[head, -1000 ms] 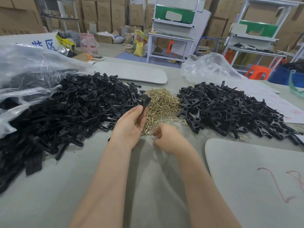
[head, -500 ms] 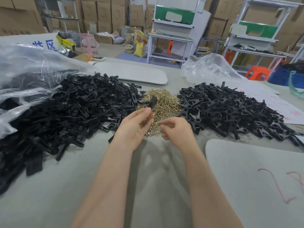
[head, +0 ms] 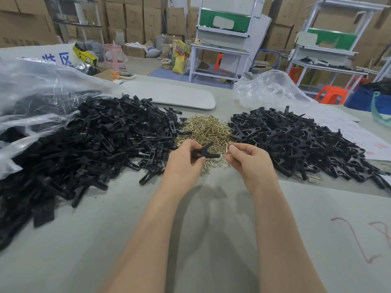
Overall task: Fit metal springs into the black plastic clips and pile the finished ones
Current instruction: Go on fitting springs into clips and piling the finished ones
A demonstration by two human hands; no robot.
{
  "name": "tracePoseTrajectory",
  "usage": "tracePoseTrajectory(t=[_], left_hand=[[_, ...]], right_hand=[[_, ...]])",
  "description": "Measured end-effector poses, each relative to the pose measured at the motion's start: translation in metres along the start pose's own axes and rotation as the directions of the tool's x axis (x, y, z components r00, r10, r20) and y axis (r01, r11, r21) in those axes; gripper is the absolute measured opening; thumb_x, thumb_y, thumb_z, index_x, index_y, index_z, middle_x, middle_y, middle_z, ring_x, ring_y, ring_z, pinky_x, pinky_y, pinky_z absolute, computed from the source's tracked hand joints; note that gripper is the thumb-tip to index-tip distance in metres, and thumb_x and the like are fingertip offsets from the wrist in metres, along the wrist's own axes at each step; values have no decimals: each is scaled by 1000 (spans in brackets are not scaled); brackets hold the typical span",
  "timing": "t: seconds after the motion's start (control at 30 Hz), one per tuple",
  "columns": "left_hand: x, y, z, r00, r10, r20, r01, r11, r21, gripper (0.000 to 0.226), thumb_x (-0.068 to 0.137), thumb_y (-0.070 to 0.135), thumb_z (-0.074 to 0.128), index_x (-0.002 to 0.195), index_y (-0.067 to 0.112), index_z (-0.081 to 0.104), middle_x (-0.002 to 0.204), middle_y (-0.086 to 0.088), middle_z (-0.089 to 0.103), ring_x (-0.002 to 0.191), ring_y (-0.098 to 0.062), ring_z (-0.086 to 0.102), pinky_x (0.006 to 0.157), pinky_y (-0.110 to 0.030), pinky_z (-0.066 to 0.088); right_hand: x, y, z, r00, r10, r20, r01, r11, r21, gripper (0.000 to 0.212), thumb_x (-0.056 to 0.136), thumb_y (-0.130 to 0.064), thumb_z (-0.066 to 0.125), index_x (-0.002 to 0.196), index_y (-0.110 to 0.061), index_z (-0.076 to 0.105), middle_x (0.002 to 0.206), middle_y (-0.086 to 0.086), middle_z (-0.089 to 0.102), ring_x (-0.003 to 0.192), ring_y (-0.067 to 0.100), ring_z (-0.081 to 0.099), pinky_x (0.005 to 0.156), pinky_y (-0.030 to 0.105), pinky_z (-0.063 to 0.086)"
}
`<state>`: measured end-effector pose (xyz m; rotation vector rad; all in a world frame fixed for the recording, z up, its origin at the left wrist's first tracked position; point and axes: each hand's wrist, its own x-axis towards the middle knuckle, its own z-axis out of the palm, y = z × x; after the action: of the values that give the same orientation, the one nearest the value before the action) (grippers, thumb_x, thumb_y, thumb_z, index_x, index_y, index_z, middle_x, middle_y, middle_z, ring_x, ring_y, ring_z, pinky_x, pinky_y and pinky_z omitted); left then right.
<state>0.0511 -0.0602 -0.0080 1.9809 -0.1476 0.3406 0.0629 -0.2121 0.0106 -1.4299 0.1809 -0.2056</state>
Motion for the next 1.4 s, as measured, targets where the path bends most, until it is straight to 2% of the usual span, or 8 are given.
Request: tracePoseTrajectory(t=[0.17, 0.3, 0.4, 0.47, 0.53, 0.73, 0.93, 1.4], left_hand=[[-2, 1, 1, 990, 98, 104, -101, 995, 24, 19, 91, 15, 60, 104, 22, 48, 103, 5, 68, 96, -14, 62, 88, -31, 47], [-1, -3, 0, 978, 136, 158, -150, 985, 81, 19, 93, 16, 57, 110, 20, 51, 104, 2, 68, 99, -17, 62, 89, -34, 46], [1, -3, -3, 966, 221, 132, -238, 962, 134, 23, 89, 14, 63, 111, 17, 59, 112, 3, 64, 106, -11, 55, 90, -16, 37], [2, -1, -5, 955, 275, 109, -292, 938, 189, 25, 86, 14, 68, 110, 14, 64, 113, 5, 58, 108, -11, 48, 92, -14, 30], [2, -1, -7, 959, 267, 97, -282, 937, 205, 26, 85, 16, 69, 110, 15, 65, 107, 9, 52, 105, -11, 45, 90, -17, 30], [1, -1, -8, 960, 250, 125, -269, 949, 163, 25, 82, 10, 71, 106, 16, 68, 90, 16, 53, 79, 12, 47, 75, -2, 34], [1, -4, -9, 970, 193, 145, -215, 965, 152, 24, 81, 14, 72, 103, 22, 68, 77, 22, 52, 75, 11, 49, 70, 0, 33], [2, -5, -9, 966, 200, 165, -225, 962, 154, 22, 83, 13, 70, 100, 26, 66, 80, 25, 52, 81, 12, 50, 71, 0, 34]], right_hand=[[-3, -1, -1, 990, -102, 96, 120, 973, -200, 13, 91, -3, 59, 94, -11, 69, 66, -1, 62, 55, 2, 53, 59, 13, 48], [-5, -6, -5, 970, -204, 133, 241, 882, -405, 13, 87, -11, 65, 90, -22, 58, 77, 2, 69, 70, 14, 59, 78, 36, 51], [-5, -8, -9, 962, -184, 204, 257, 863, -434, 17, 87, -11, 66, 88, -22, 52, 76, 1, 70, 71, 16, 60, 83, 42, 51], [-5, -8, -12, 959, -168, 229, 256, 861, -440, 18, 88, -10, 65, 87, -21, 51, 75, 2, 69, 68, 15, 58, 83, 43, 50], [-4, -8, -15, 959, -153, 238, 248, 860, -447, 18, 88, -10, 65, 87, -20, 50, 75, 4, 68, 66, 14, 57, 82, 42, 50], [-3, -6, -19, 949, -74, 307, 201, 891, -407, 14, 89, -4, 62, 90, -13, 51, 70, 3, 65, 67, 16, 56, 68, 24, 48], [-4, -6, -22, 944, -7, 330, 146, 905, -399, 13, 89, -3, 62, 91, -11, 52, 68, 1, 65, 61, 11, 55, 62, 20, 47], [-2, -6, -23, 952, 54, 301, 67, 924, -378, 13, 88, -2, 63, 92, -8, 52, 65, 1, 64, 55, 7, 55, 58, 20, 46]])
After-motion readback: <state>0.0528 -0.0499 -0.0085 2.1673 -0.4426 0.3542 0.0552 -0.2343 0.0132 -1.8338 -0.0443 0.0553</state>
